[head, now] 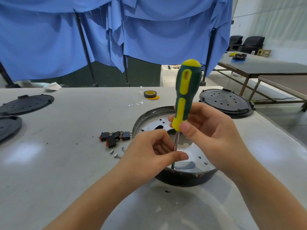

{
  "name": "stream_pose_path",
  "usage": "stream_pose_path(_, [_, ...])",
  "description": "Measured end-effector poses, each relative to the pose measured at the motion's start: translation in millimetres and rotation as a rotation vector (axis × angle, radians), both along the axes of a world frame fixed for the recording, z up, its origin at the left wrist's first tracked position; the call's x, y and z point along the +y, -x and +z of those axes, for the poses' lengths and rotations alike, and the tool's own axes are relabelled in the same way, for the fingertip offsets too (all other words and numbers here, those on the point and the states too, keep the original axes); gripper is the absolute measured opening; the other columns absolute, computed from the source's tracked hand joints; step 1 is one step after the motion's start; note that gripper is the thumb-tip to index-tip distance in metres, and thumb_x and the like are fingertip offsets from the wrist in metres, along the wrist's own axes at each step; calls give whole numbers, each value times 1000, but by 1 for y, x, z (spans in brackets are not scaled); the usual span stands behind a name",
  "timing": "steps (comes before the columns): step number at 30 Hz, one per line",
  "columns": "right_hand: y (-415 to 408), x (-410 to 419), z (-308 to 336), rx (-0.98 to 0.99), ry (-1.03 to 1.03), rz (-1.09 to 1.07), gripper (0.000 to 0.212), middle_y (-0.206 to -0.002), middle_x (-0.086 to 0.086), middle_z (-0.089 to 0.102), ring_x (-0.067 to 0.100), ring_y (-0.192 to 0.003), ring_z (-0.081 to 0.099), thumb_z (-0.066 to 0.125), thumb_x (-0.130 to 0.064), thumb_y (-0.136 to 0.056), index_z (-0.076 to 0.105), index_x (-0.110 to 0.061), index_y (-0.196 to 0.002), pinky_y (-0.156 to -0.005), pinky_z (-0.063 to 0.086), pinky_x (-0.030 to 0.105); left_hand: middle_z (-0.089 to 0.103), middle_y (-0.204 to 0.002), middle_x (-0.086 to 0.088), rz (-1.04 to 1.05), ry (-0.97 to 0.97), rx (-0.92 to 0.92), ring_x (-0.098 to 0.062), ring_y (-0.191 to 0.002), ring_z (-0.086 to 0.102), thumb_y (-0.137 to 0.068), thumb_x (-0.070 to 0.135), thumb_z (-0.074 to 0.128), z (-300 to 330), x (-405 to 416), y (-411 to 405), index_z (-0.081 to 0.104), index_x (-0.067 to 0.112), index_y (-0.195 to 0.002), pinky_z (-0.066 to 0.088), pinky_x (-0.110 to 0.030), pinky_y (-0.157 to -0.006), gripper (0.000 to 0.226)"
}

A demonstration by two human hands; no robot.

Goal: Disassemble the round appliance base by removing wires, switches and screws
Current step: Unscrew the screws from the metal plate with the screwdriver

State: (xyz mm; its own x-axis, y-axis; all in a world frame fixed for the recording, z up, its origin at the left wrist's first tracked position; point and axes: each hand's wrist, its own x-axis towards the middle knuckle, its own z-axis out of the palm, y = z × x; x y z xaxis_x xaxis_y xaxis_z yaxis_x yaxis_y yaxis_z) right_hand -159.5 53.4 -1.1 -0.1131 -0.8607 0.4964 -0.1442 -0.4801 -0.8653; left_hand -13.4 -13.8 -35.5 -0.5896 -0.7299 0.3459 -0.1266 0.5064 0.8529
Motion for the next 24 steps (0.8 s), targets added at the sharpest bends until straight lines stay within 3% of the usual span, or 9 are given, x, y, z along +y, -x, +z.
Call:
stream_pose_path(3, [0, 2, 2, 30, -37, 48, 31, -103, 1, 73, 15, -96, 69, 53, -15, -84, 59, -12, -114, -79, 54, 20, 73, -75, 7, -97, 19, -46, -6, -69, 70, -81, 25, 72, 4, 1, -3, 69, 28, -81, 55, -19, -67, 4])
stream_pose_path(5, [1, 3, 2, 23, -61, 59, 31, -104, 1, 72, 14, -97, 69, 50, -15, -86, 58, -14, -116, -77, 54, 19, 75, -85, 14, -165, 20, -66, -3, -80, 71, -88, 17, 64, 5, 2, -6, 70, 31, -94, 53, -14, -75, 16])
stream_pose_path(9, [1, 2, 2, 57, -63, 42, 26, -107, -2, 72, 11, -104, 66, 57, -19, -89, 61, -20, -114, -84, 52, 19, 75, -76, 12, -121, -23, -25, -5, -73, 72, -83, 11, 70, 6, 2, -5, 73, 30, -80, 53, -13, -71, 19])
stream_pose_path(12, [-2, 0, 0, 53, -46, 18, 34, -102, 6, 69, 8, -94, 65, 67, -21, -76, 65, -19, -110, -80, 52, 21, 72, -65, 6, -58, -17, 25, -13, -62, 70, -71, 18, 80, 1, 1, -2, 73, 19, -73, 55, -20, -62, 8])
stream_pose_path(14, [-4, -1, 0, 66, -30, -1, 36, -98, 12, 65, 8, -86, 63, 69, -20, -72, 66, -22, -108, -79, 54, 24, 70, -62, 3, -30, 18, 48, -18, -58, 67, -67, 20, 83, -1, 2, 0, 70, 14, -71, 55, -25, -58, 15])
stream_pose_path(17, [-2, -2, 0, 23, -4, 5, 34, -87, 9, 68, 10, -81, 65, 68, -18, -72, 65, -22, -105, -77, 55, 24, 68, -62, 6, -14, 25, 43, -14, -58, 65, -69, 22, 83, -1, 3, 1, 68, 19, -69, 54, -24, -59, 16])
stream_pose_path(19, [1, -1, -1, 8, -9, 24, 33, -96, 7, 72, 14, -90, 69, 65, -15, -76, 62, -18, -109, -80, 55, 24, 72, -72, 8, -67, 35, -7, -7, -66, 68, -77, 22, 77, 0, 2, -1, 71, 23, -77, 55, -20, -66, 6])
stream_pose_path(21, [3, 1, 0, 15, -44, 64, 30, -105, 4, 72, 17, -99, 68, 58, -14, -85, 58, -13, -115, -81, 54, 24, 75, -85, 11, -137, 41, -53, -3, -77, 71, -85, 16, 68, 3, 2, -4, 72, 24, -92, 55, -17, -74, 11])
stream_pose_path(24, [3, 1, 0, 52, -84, 82, 29, -113, -4, 71, 13, -107, 65, 49, -14, -91, 58, -18, -118, -86, 52, 21, 76, -81, 11, -147, -16, -48, -5, -75, 72, -84, 11, 70, 5, 2, -6, 72, 25, -87, 54, -15, -73, 14])
